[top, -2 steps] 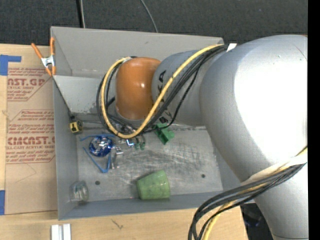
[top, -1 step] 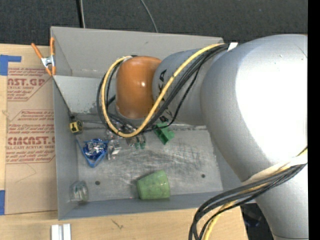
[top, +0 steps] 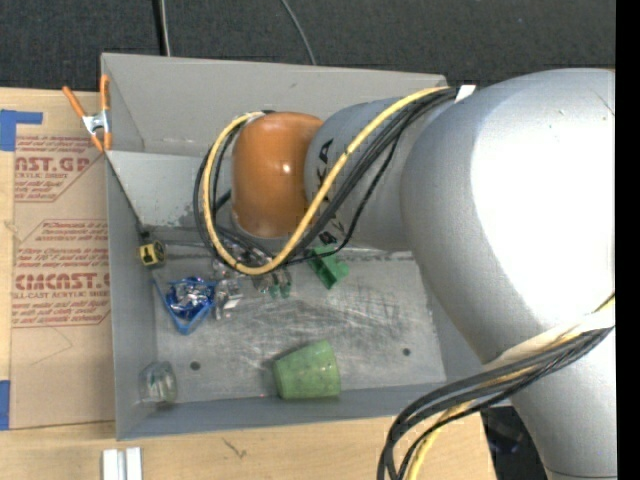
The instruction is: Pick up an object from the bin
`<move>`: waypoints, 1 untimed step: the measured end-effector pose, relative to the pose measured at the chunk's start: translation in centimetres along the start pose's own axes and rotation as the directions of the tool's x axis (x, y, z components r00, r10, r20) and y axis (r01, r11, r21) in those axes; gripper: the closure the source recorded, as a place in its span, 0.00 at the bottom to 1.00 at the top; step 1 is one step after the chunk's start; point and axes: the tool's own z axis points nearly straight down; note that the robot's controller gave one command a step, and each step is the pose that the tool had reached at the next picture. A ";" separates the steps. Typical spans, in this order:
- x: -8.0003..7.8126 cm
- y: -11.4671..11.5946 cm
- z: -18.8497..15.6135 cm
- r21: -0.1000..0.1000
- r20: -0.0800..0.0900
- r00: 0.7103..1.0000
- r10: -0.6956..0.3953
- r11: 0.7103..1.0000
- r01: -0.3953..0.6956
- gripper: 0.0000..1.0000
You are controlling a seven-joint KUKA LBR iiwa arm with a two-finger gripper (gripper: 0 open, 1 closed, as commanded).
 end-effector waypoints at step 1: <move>1.6 1.9 -18.6 0.001 0.006 0.980 -0.200 0.980 0.200 1.00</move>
Offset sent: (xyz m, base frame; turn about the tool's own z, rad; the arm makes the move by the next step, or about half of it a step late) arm -0.0213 0.0132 0.1811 -0.1990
